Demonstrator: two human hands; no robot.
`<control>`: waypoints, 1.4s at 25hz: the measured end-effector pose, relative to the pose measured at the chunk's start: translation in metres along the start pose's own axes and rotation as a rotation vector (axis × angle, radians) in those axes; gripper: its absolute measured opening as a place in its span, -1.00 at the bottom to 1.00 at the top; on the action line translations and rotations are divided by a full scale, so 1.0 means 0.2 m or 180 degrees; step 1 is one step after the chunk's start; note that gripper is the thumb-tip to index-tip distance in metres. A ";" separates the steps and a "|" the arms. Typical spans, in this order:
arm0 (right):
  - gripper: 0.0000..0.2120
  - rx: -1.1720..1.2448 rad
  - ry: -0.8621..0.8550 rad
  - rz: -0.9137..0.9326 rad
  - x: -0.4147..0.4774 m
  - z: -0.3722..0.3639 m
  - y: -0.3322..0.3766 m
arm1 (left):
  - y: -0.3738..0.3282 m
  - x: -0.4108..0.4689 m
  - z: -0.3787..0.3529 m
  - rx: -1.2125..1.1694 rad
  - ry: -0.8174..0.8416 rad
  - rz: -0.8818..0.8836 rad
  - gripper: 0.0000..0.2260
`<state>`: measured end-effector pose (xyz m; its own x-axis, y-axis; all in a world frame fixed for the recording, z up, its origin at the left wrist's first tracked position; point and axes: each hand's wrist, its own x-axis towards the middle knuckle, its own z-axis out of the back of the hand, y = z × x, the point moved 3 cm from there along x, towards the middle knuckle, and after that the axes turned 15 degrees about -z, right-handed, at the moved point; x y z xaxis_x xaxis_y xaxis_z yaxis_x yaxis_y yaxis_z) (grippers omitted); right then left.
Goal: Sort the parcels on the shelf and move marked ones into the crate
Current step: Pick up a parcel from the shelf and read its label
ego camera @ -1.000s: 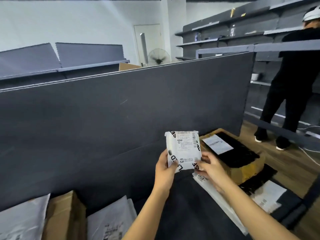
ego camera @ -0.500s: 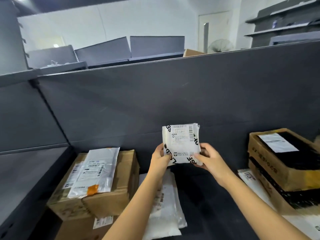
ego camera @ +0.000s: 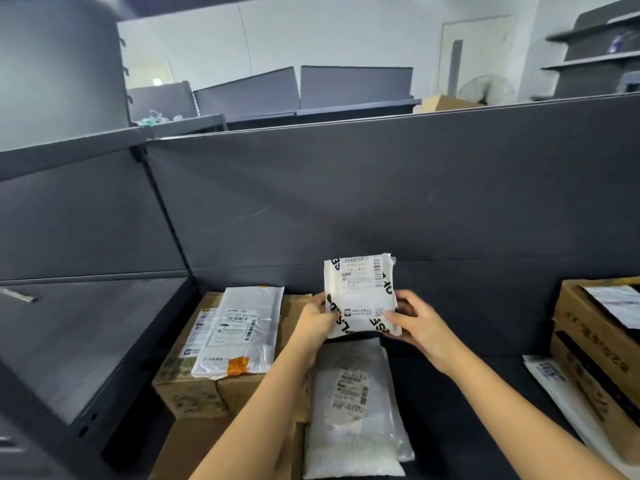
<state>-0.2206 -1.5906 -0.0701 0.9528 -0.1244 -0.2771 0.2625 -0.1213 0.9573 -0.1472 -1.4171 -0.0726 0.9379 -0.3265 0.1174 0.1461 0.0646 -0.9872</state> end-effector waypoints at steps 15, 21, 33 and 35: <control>-0.67 0.0286 -0.0617 -0.1224 0.36 -0.12 -0.54 | 0.41 -0.11 -0.19 0.3595 0.1148 -0.0692 -0.41; -0.67 0.0035 -0.0628 -0.1560 0.44 -0.23 -0.69 | 0.82 -0.15 -0.15 0.3594 0.1328 -0.0774 -0.51; -0.44 -0.3155 -0.0525 0.0080 0.40 -0.26 -0.97 | 1.10 -0.36 -0.15 0.3748 0.1854 -0.0015 -0.43; -0.45 -0.3080 -0.0454 0.0114 0.47 -0.29 -0.96 | 1.06 -0.34 -0.13 0.3834 0.1426 -0.0124 -0.34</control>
<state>-0.1733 -1.5219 -0.2748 0.9519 -0.2378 -0.1931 0.3064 0.7372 0.6022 -0.1878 -1.4059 -0.2929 0.7738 -0.6190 -0.1342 0.5817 0.7783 -0.2364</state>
